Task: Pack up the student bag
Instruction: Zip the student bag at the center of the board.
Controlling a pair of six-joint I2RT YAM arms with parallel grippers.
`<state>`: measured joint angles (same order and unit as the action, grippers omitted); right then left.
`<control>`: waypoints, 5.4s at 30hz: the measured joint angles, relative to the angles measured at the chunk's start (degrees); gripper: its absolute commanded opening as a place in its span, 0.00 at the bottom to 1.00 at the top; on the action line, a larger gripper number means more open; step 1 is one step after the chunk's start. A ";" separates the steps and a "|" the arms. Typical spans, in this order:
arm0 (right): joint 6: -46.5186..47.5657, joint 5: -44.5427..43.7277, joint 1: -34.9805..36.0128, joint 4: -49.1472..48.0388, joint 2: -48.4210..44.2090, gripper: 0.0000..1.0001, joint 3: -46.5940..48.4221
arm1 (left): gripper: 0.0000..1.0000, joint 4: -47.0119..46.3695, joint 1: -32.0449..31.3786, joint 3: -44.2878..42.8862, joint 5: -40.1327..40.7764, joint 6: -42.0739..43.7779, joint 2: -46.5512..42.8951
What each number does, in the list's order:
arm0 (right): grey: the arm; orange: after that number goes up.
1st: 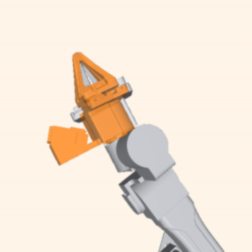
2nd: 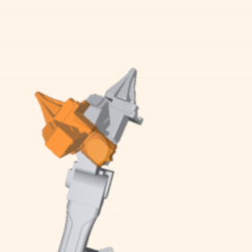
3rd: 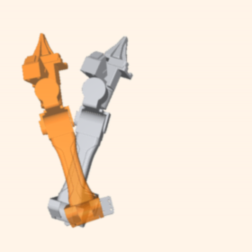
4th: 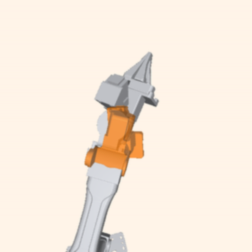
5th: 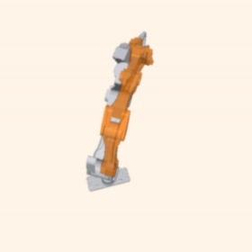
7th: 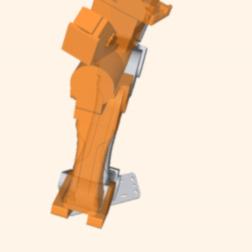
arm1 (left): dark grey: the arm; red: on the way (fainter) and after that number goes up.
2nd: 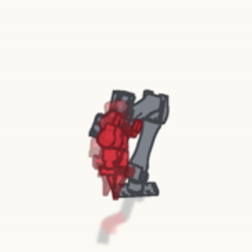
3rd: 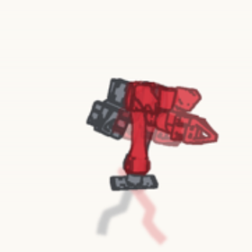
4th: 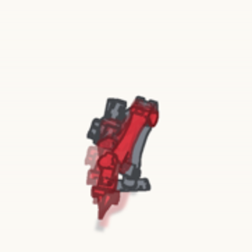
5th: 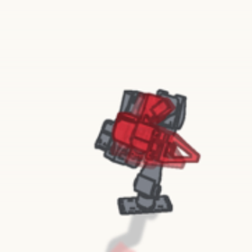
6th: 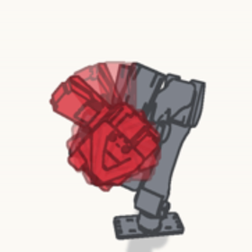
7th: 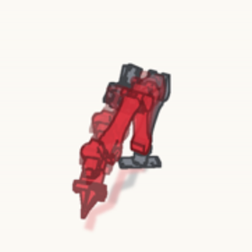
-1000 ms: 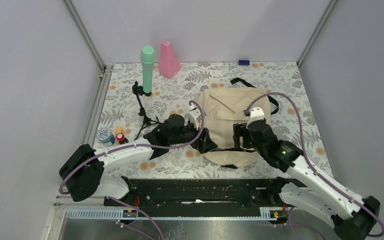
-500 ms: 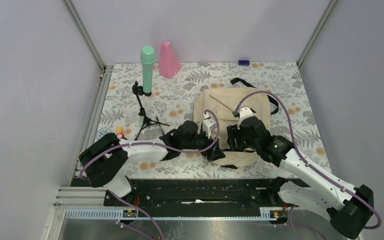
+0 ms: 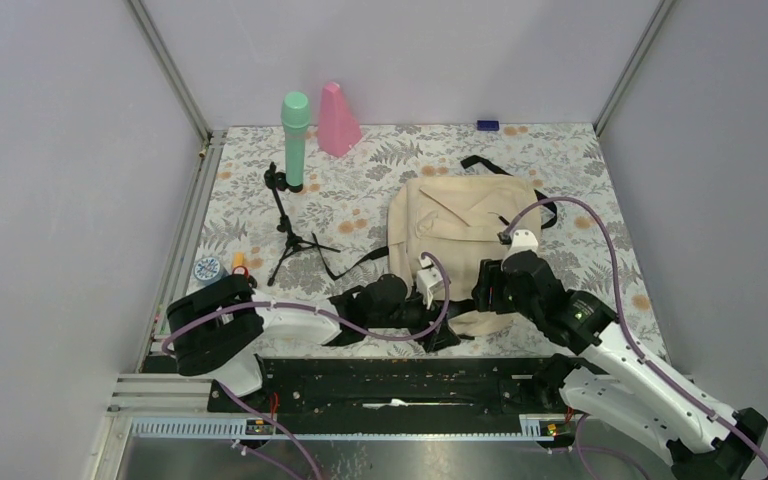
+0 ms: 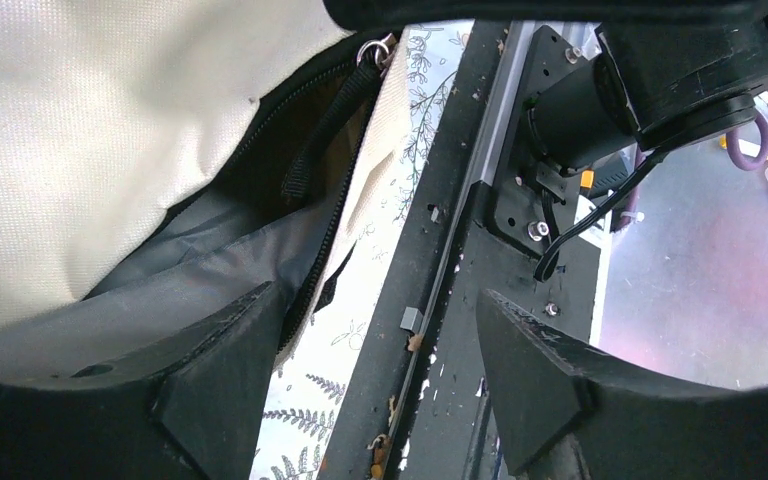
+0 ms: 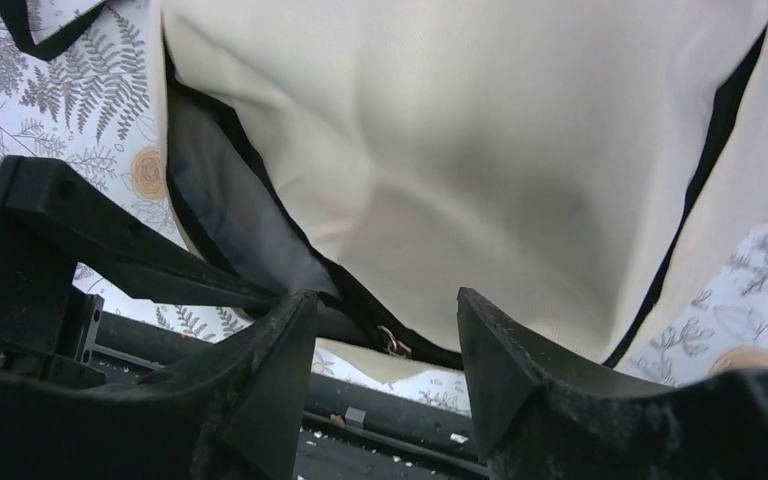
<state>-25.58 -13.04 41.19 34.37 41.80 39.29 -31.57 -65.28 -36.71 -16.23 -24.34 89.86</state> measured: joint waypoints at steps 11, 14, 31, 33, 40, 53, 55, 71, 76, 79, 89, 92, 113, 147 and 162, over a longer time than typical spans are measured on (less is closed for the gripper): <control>-12.11 0.24 -0.04 1.18 -7.08 0.59 -8.92 | 0.77 -2.08 -2.82 0.00 3.78 -1.09 3.21; -12.11 0.52 -0.04 1.18 -8.24 0.59 -9.60 | 0.80 -2.19 -3.39 0.00 4.63 -1.20 3.28; 4.85 0.44 2.12 -1.01 2.29 0.67 -3.67 | 0.84 -4.96 -4.07 2.71 4.02 0.59 -0.04; 5.03 -0.09 3.32 -1.05 2.73 0.67 -3.67 | 0.85 -4.74 -4.07 2.71 3.78 1.49 -0.04; 2.56 -5.66 8.74 -0.22 5.62 0.69 -3.69 | 0.85 -4.37 -4.09 2.84 3.15 3.19 -0.04; -3.37 -18.43 15.67 3.72 21.03 0.66 0.61 | 0.85 -5.73 -4.09 4.63 3.19 3.30 -1.31; -4.13 -19.78 15.74 4.57 21.99 0.65 1.25 | 0.85 -5.97 -4.13 5.03 3.21 3.28 -1.66; -6.73 -23.34 16.57 8.61 27.78 0.15 5.38 | 0.86 -4.55 -4.52 6.99 3.48 2.29 -2.58; -6.03 -22.36 16.61 4.96 19.65 0.00 1.86 | 0.86 -4.44 -4.52 6.97 4.70 1.75 -2.82; -6.60 -21.94 16.61 3.21 15.50 0.00 -0.42 | 0.86 -4.39 -4.52 6.78 5.22 1.53 -2.84; -10.60 -20.04 16.61 -3.89 0.90 0.00 -5.88 | 0.87 -5.44 1.11 5.51 5.92 -7.02 -7.52; -11.96 -19.34 16.57 -5.57 -1.88 0.00 -6.93 | 0.85 -8.52 5.27 5.25 4.11 -13.44 -7.61; -16.68 -17.11 16.22 -8.24 -7.93 0.00 -9.73 | 0.80 -25.14 7.28 2.12 -10.45 -21.64 4.98; -17.86 -15.78 16.11 -9.22 -7.69 0.00 -9.92 | 0.33 -12.81 6.93 -4.22 -15.23 -10.12 6.67; -18.25 -15.76 16.11 -9.46 -7.69 0.00 -10.12 | 0.24 -11.76 6.93 -4.55 -15.17 -10.08 3.50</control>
<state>-43.83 -28.80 57.30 24.91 34.11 29.17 -43.33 -58.35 -41.25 -31.40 -34.41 93.36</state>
